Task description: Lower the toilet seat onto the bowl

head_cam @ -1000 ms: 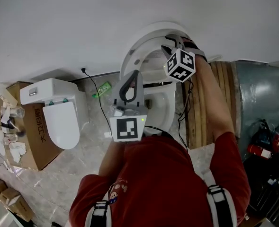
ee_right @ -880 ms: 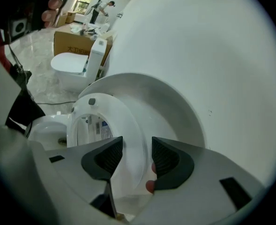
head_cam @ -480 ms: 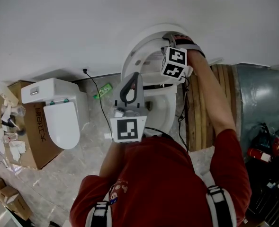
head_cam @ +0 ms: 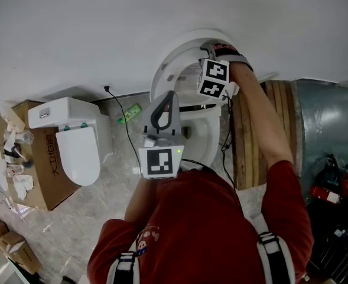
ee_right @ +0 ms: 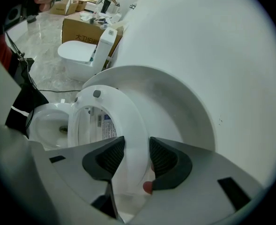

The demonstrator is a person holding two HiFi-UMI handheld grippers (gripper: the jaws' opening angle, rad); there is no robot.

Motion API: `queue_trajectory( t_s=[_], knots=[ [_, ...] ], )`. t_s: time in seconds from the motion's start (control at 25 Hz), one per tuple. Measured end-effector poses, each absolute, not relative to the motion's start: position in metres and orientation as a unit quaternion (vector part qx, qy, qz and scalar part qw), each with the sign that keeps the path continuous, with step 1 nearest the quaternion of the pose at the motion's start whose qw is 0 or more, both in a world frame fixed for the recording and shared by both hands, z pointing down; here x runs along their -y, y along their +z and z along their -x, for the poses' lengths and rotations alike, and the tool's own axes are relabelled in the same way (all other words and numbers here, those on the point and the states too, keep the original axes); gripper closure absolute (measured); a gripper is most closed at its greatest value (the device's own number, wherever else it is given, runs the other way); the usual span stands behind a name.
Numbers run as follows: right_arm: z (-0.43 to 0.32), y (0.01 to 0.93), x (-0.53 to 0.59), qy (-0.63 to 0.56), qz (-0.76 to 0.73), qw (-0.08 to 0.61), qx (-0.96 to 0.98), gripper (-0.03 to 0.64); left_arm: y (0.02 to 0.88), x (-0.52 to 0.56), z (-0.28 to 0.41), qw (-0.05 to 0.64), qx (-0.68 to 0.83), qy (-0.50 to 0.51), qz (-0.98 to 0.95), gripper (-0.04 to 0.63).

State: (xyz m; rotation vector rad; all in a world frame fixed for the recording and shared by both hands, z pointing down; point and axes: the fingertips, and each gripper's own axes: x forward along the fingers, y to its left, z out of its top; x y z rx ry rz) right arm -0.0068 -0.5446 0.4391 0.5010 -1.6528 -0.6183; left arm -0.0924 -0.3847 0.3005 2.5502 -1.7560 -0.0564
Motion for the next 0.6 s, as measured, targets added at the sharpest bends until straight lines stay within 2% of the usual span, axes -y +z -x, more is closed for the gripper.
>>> queue_trajectory(
  t_s=[0.6],
  knots=[
    [-0.002,0.432,0.511,-0.296,-0.212,0.613,0.701,0.451,0.292,0.363,0.081,0.010,0.581,-0.010,-0.814,0.583]
  ],
)
